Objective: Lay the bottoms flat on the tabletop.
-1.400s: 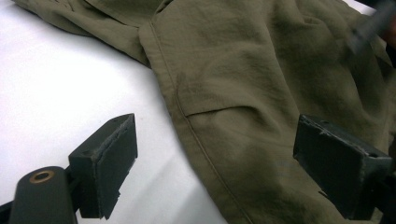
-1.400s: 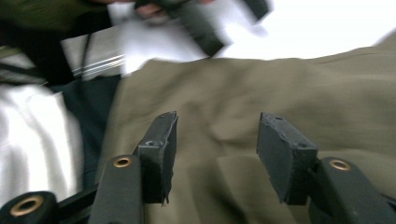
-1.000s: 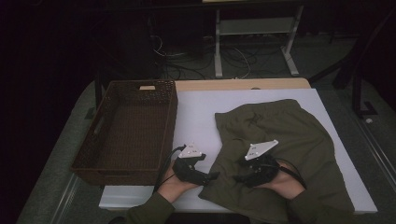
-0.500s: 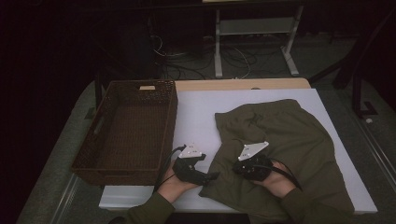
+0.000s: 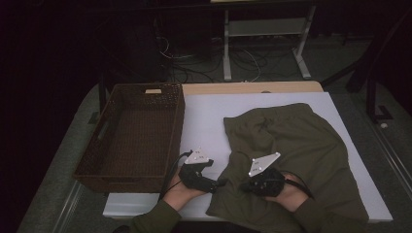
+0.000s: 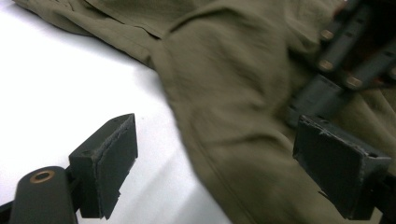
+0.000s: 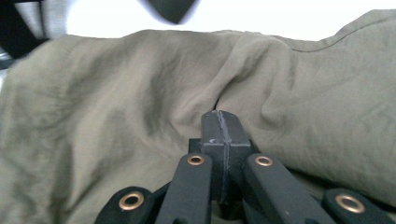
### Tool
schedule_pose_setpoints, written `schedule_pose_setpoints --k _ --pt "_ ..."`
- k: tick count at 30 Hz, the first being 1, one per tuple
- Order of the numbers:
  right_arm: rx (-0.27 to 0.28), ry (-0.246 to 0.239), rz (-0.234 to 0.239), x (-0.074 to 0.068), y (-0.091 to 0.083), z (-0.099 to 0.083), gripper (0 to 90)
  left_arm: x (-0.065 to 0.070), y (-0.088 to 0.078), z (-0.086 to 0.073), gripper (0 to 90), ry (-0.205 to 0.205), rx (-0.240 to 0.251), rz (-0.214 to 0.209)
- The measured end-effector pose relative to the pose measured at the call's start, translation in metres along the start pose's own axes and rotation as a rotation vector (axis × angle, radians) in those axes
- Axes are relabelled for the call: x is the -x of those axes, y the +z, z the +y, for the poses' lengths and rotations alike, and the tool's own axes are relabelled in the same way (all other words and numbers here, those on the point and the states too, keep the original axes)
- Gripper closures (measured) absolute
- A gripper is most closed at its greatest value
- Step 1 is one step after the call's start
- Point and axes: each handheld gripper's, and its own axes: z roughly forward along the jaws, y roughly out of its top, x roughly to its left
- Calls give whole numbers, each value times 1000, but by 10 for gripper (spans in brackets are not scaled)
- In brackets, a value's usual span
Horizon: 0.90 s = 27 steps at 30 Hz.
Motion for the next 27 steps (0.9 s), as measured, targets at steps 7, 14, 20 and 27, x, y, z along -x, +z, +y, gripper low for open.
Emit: schedule_pose_setpoints --k 7,14,20,27 --pt "1 -39 171 -28 0 -4 899 0 1 0 133 -2 0 -1" --pt "-41 -115 216 -52 10 0 892 0 1 0 132 -3 -1 -3" --pt "39 -59 141 -31 -11 -1 700 -2 2 0 133 -9 -9 -5" --pt "125 26 34 -6 -35 -8 554 -3 4 -1 136 -16 -22 2"
